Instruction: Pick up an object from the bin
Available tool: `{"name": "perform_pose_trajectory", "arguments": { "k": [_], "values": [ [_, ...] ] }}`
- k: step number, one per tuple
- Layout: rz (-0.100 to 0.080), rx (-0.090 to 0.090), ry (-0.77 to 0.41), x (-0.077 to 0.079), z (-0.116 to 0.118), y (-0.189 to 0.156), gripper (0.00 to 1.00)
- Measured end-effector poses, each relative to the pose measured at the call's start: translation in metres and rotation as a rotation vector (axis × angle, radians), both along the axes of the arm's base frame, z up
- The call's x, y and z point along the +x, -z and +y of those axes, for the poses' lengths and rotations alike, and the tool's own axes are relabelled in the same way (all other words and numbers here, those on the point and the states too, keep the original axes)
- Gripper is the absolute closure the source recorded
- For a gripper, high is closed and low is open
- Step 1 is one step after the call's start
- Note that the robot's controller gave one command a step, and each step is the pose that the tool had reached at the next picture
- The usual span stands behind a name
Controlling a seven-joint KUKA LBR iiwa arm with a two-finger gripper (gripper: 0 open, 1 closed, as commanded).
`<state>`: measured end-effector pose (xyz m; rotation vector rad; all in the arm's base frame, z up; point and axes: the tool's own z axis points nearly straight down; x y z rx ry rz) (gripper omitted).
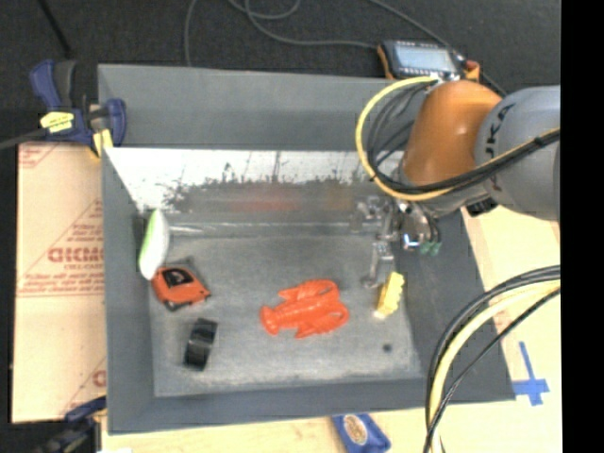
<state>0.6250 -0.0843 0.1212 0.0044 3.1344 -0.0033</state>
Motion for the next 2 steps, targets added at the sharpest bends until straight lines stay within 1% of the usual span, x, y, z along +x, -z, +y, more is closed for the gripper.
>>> {"name": "perform_pose_trajectory", "arguments": {
  "k": [1,2],
  "values": [
    [0.001,0.002,-0.055,0.003,0.030,0.042,0.00],
    [0.006,0.001,-0.007,-0.004,0.041,0.056,0.00]
  ]
}}
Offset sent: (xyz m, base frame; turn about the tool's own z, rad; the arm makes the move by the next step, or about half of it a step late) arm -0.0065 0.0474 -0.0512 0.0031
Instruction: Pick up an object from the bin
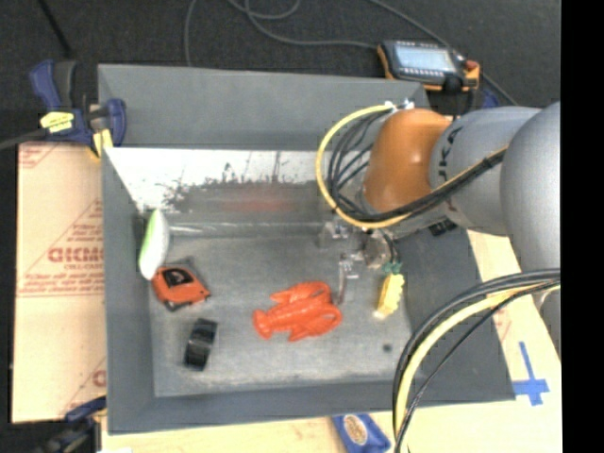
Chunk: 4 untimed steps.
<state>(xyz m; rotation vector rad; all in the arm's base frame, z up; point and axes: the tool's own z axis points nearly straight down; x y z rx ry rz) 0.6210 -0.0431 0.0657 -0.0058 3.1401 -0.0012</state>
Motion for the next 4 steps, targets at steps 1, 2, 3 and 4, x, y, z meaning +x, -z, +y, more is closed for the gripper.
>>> {"name": "perform_pose_trajectory", "arguments": {
  "k": [1,2,3,4],
  "values": [
    [-0.004,-0.001,-0.099,-0.035,0.026,-0.004,0.00],
    [0.001,-0.001,-0.278,-0.038,0.062,-0.005,0.00],
    [-0.004,0.002,-0.189,-0.072,0.060,-0.006,0.00],
    [0.006,-0.001,-0.208,-0.082,0.079,-0.004,0.00]
  ]
}}
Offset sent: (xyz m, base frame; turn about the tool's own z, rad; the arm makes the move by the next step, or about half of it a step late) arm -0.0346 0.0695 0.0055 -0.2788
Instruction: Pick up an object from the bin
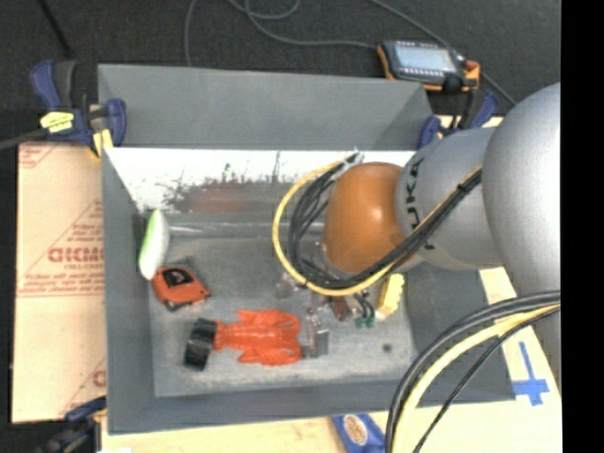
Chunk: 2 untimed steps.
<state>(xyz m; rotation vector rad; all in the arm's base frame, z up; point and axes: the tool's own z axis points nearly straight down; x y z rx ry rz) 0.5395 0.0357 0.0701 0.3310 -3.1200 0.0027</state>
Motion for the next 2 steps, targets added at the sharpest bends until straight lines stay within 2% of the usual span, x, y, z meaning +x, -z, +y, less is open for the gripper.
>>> {"name": "perform_pose_trajectory", "arguments": {
  "k": [1,2],
  "values": [
    [-0.007,0.003,-0.252,-0.001,0.013,-0.002,0.00],
    [-0.005,0.003,-0.207,-0.018,0.030,-0.001,0.00]
  ]
}}
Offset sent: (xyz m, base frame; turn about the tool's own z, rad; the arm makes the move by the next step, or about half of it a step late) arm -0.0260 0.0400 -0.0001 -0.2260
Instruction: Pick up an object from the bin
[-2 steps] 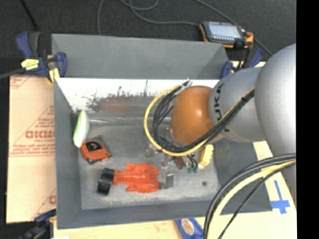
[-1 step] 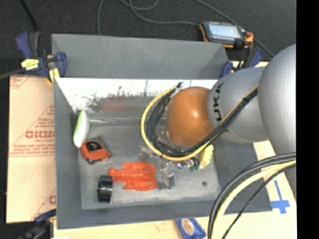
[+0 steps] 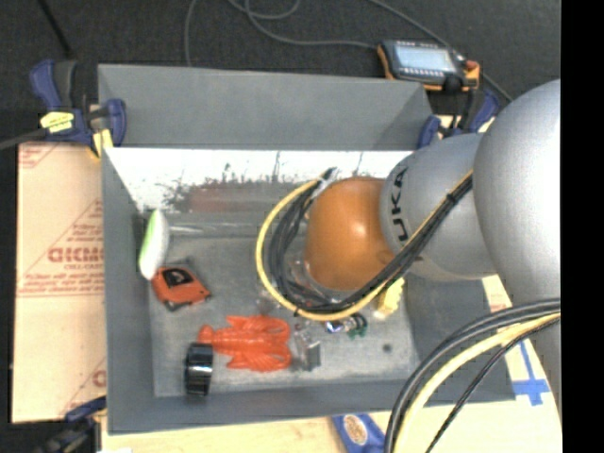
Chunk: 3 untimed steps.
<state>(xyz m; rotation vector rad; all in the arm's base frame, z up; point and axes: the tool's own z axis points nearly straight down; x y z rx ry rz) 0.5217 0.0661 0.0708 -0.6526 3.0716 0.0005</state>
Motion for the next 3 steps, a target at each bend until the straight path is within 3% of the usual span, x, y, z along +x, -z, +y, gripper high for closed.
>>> {"name": "perform_pose_trajectory", "arguments": {
  "k": [1,2,3],
  "values": [
    [-0.002,0.001,0.009,0.0318,0.0311,0.0001,1.00],
    [-0.002,0.000,0.008,0.0316,0.0308,0.0003,0.00],
    [-0.002,0.000,0.008,0.0316,0.0308,0.0003,0.00]
  ]
}}
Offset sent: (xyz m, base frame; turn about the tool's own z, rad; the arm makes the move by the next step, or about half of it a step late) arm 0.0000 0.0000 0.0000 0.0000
